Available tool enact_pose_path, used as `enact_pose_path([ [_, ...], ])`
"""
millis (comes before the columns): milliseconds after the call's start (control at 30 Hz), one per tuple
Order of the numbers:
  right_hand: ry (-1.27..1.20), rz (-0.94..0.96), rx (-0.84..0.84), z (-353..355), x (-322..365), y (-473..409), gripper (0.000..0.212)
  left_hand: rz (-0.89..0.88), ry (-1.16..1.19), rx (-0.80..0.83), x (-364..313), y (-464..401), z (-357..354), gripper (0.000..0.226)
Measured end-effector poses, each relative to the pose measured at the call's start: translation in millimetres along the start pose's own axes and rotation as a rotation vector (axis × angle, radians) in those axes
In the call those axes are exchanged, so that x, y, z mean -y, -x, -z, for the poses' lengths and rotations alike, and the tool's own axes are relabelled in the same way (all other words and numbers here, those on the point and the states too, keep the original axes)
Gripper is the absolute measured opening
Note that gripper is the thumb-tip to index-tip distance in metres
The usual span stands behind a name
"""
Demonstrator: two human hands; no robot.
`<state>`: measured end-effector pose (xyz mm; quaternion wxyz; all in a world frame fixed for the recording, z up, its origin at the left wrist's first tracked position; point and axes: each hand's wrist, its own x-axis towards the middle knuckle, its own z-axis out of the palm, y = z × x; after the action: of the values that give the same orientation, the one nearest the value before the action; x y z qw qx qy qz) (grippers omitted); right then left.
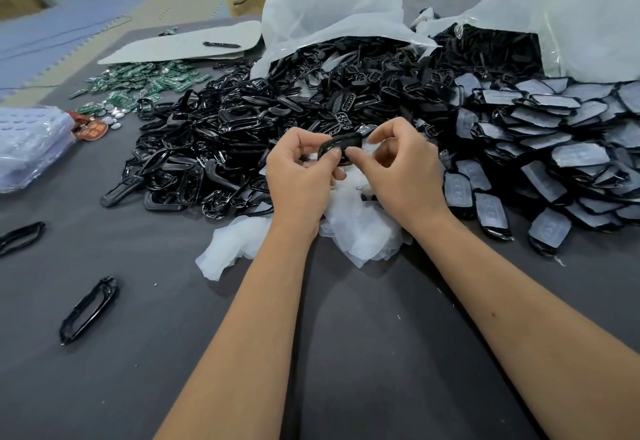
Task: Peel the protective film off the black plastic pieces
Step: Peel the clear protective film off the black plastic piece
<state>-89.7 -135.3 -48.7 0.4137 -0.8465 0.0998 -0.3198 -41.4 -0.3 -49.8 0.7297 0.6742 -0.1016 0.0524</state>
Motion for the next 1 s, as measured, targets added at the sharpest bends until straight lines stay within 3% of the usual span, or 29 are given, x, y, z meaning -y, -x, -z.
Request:
enact_pose_path([
  [100, 0.203, 0.111, 0.297, 1.5, 1.0, -0.6, 0.049, 0.028, 0.089, -0.121, -1.6, -3.7, 2.6, 0.021],
  [200, 0.286, 0.154, 0.455, 2.9, 0.7, -1.6, 0.041, 0.088, 0.186, -0.197, -3.5, -6.7, 4.0, 0.023],
  [367, 0.012, 0.145, 0.323, 2.5, -5.1, -1.1, 0.021, 0.095, 0.158, -0.182, -2.4, -6.8, 2.2, 0.022],
  [533, -0.177, 0.056, 0.197, 1.9, -8.6, -2.1, 0.017, 0.019, -0.273, -0.090, 6.4, -2.7, -2.4, 0.017],
  [633, -0.262, -0.009, 0.171, 3.5, -10.6, -3.7, 0.016, -0.006, -0.352, -0.077, 6.9, -1.8, -3.9, 0.018],
  [767, -0.248, -0.007, 0.139, 3.8, -9.8, -3.8, 0.016, 0.008, -0.244, -0.133, 5.2, -1.7, -4.4, 0.019],
  [900, -0.005, 0.103, 0.140, 0.7, -5.0, 0.7, 0.019, -0.018, 0.042, -0.217, -1.2, -3.7, -0.3, 0.019],
  [1000, 0.099, 0.149, 0.151, -2.7, -1.0, 2.9, 0.021, -0.072, 0.097, -0.229, -5.3, -2.2, -1.2, 0.019],
])
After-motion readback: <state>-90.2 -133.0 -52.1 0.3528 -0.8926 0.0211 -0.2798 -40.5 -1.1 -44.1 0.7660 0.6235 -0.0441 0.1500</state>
